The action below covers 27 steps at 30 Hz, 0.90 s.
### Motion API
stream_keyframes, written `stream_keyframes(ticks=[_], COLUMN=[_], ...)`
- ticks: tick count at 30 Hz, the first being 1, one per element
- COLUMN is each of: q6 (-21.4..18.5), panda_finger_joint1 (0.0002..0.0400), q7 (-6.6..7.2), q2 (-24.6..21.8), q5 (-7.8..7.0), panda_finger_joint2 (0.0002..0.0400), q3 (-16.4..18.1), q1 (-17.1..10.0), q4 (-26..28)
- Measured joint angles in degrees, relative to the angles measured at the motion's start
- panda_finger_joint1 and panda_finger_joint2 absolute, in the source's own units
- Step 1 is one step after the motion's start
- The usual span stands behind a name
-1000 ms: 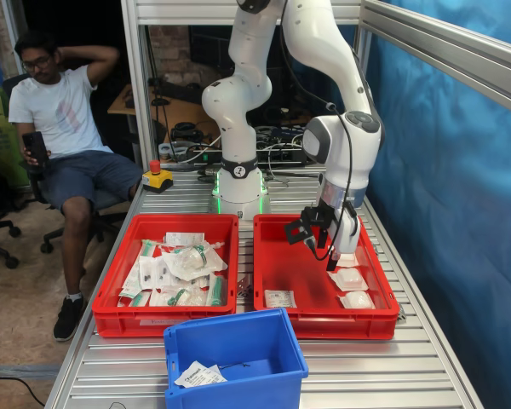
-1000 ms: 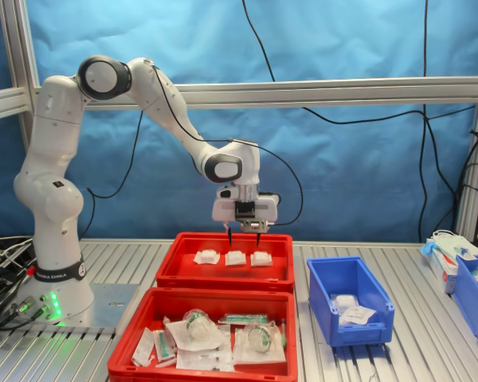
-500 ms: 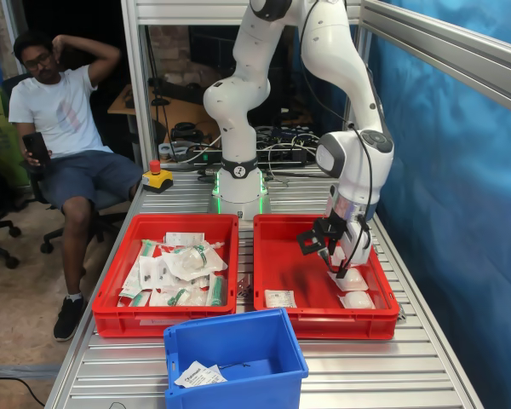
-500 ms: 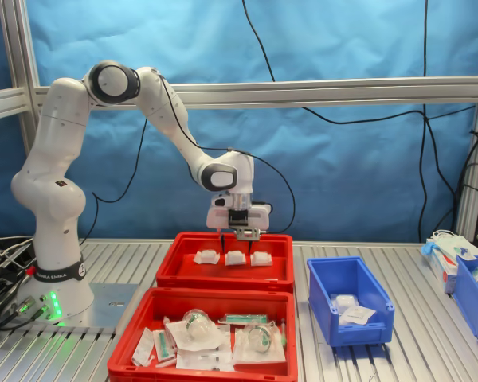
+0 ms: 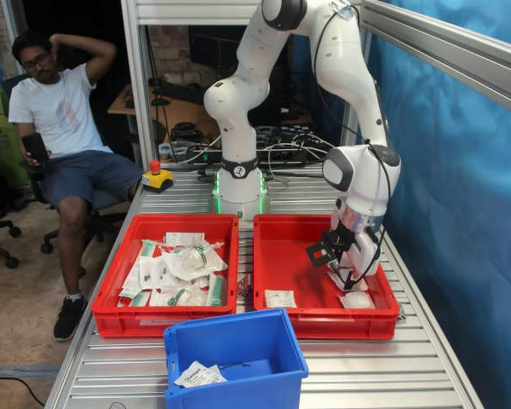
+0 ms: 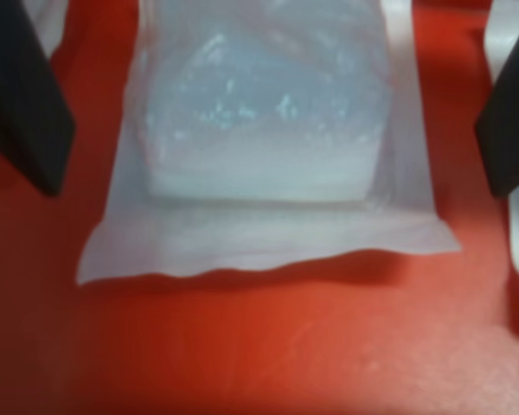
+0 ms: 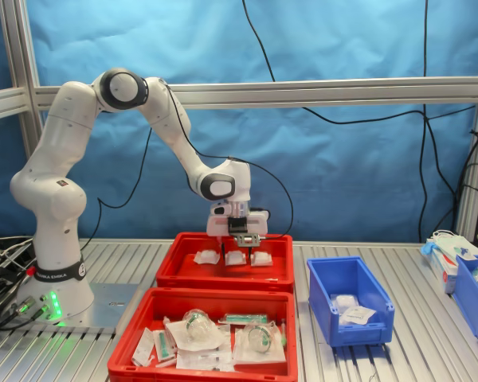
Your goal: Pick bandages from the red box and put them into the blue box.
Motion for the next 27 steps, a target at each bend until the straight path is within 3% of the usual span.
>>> stream_keyframes(ticks=[8,27], q6=[0.9,1.1], panda_finger_joint1=[0.0400,0.0400], q7=[0.00,0.00], q2=[2.8,3.3], q5=[0.04,0.05], panda_finger_joint2=[0.0400,0.0400], q3=[0.9,1.4], q1=[0.3,1.3], q4=[1.3,3.2])
